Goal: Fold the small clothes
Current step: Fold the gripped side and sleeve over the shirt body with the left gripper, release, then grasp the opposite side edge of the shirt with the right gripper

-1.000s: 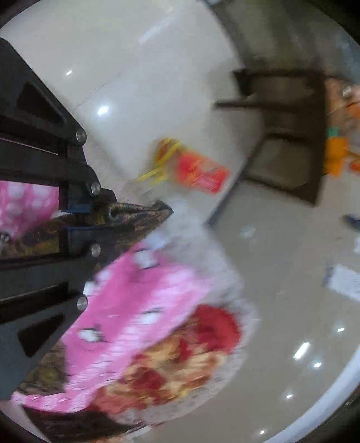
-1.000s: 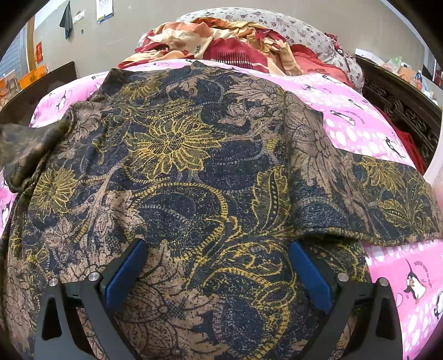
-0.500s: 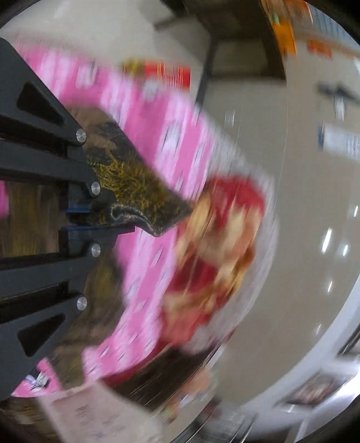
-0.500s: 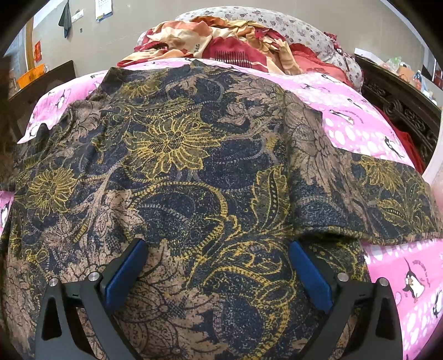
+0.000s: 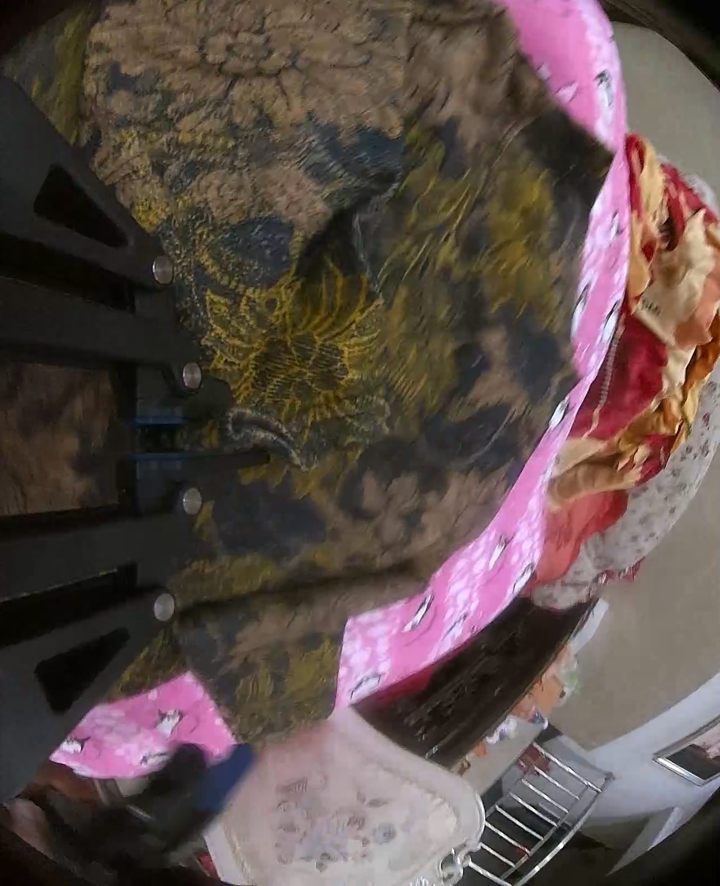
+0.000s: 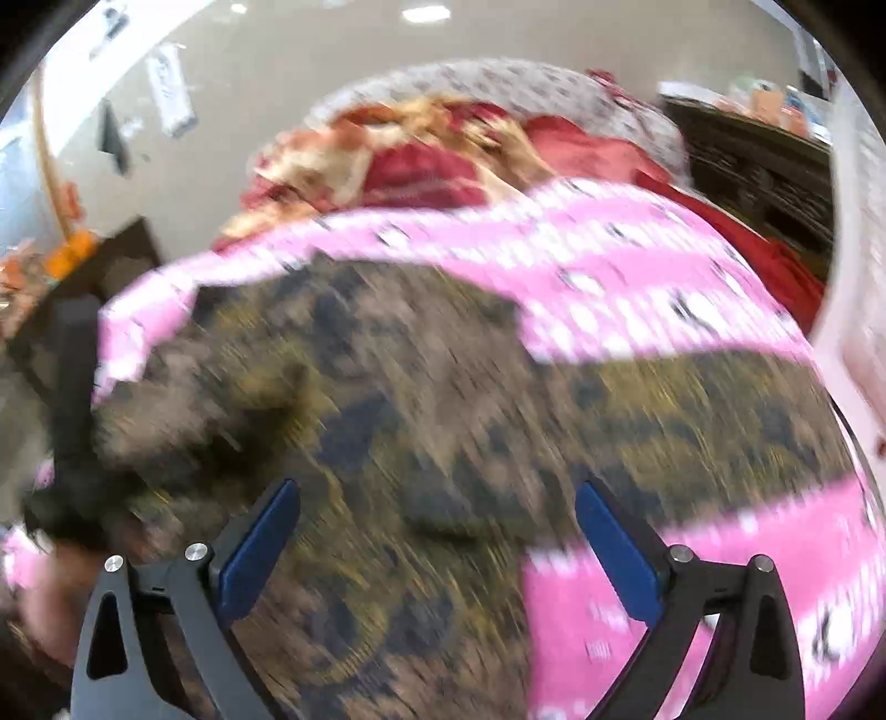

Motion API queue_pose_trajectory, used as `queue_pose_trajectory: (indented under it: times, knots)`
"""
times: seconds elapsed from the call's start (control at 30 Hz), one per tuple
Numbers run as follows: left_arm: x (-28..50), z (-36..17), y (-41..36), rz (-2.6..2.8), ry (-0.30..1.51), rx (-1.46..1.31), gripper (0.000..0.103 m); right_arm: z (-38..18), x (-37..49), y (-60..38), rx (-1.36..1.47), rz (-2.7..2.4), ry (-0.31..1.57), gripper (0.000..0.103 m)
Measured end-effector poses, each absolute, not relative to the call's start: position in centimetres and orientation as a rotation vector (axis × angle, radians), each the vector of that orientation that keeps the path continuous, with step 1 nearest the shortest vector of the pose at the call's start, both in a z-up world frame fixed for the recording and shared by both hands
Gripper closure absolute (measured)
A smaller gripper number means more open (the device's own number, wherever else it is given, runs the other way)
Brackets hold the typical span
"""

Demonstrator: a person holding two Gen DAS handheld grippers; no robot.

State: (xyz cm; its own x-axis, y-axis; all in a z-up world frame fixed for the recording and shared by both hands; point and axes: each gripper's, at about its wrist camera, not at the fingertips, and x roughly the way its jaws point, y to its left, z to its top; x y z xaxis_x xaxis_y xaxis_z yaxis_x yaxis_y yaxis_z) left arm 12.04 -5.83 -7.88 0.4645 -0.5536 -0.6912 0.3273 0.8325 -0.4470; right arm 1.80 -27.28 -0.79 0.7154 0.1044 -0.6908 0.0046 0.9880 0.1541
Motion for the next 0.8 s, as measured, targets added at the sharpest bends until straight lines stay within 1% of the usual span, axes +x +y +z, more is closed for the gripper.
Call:
queue_pose_trajectory:
  times: [0.03, 0.1, 0.17, 0.2, 0.27, 0.33, 0.37, 0.4, 0.43, 0.47, 0.5, 0.53, 0.57, 0.6, 0.67, 0.7, 0.73, 0.77, 0.8]
  knots:
    - [12.0, -8.2, -6.1, -0.567, 0.953, -0.271, 0.093, -0.3, 2.6, -26.8, 0.128, 0.059, 0.761, 0.001]
    - [11.3, -8.8, -6.0, -0.591, 0.963, -0.249, 0.073, 0.2, 4.1, -25.6, 0.109, 0.101, 0.761, 0.001]
    - [10.4, -8.6, -5.0, -0.583, 0.958, -0.253, 0.062, 0.0, 5.5, -24.0, 0.148, 0.234, 0.786, 0.006]
    - [9.7, -8.5, -4.2, -0.566, 0.954, -0.253, 0.059, -0.4, 6.3, -23.5, 0.178, 0.286, 0.8, 0.008]
    - [8.3, -8.2, -2.5, -0.52, 0.938, -0.259, 0.058, -1.7, 7.8, -22.9, 0.253, 0.316, 0.839, 0.014]
    - [6.8, -7.7, -0.5, -0.435, 0.914, -0.227, 0.058, -4.3, 9.8, -23.1, 0.353, 0.323, 0.921, 0.016]
    - [6.4, -7.6, 0.1, -0.396, 0.9, -0.201, 0.058, -5.5, 10.6, -23.3, 0.361, 0.289, 0.968, 0.025]
    - [6.1, -7.3, 0.6, -0.362, 0.885, -0.178, 0.058, -6.7, 11.1, -23.6, 0.33, 0.206, 1.022, 0.03]
    - [5.6, -7.0, 1.6, -0.325, 0.864, -0.163, 0.058, -7.6, 11.4, -24.6, 0.284, 0.123, 1.056, 0.04]
    - [5.2, -6.7, 2.6, -0.301, 0.85, -0.159, 0.057, -7.6, 11.4, -25.4, 0.272, 0.119, 1.044, 0.062]
    - [4.8, -6.5, 3.3, -0.288, 0.838, -0.155, 0.056, -6.9, 11.0, -26.7, 0.186, 0.027, 1.03, 0.071]
    - [4.2, -6.3, 4.1, -0.275, 0.819, -0.148, 0.054, -6.1, 10.6, -28.0, 0.102, -0.097, 1.006, 0.072]
    - [3.7, -6.3, 4.7, -0.265, 0.803, -0.142, 0.048, -5.4, 10.1, -29.3, 0.061, -0.203, 0.978, 0.062]
    - [3.0, -6.7, 5.2, -0.258, 0.8, -0.142, 0.041, -4.5, 9.4, -31.4, 0.075, -0.282, 0.953, 0.059]
    - [2.4, -8.1, 5.7, -0.281, 0.835, -0.17, 0.04, -3.0, 8.4, -33.2, 0.181, -0.218, 0.942, 0.047]
    - [2.3, -8.9, 5.6, -0.286, 0.853, -0.176, 0.04, -2.3, 8.1, -32.7, 0.22, -0.12, 0.936, 0.044]
    - [2.2, -9.2, 5.4, -0.281, 0.852, -0.164, 0.039, -2.1, 7.9, -31.6, 0.241, -0.018, 0.929, 0.034]
    - [2.2, -9.0, 5.4, -0.288, 0.843, -0.162, 0.034, -2.0, 7.8, -29.9, 0.265, 0.113, 0.922, 0.02]
    - [2.4, -9.0, 5.5, -0.305, 0.848, -0.169, 0.028, -2.5, 7.9, -28.8, 0.283, 0.186, 0.925, 0.015]
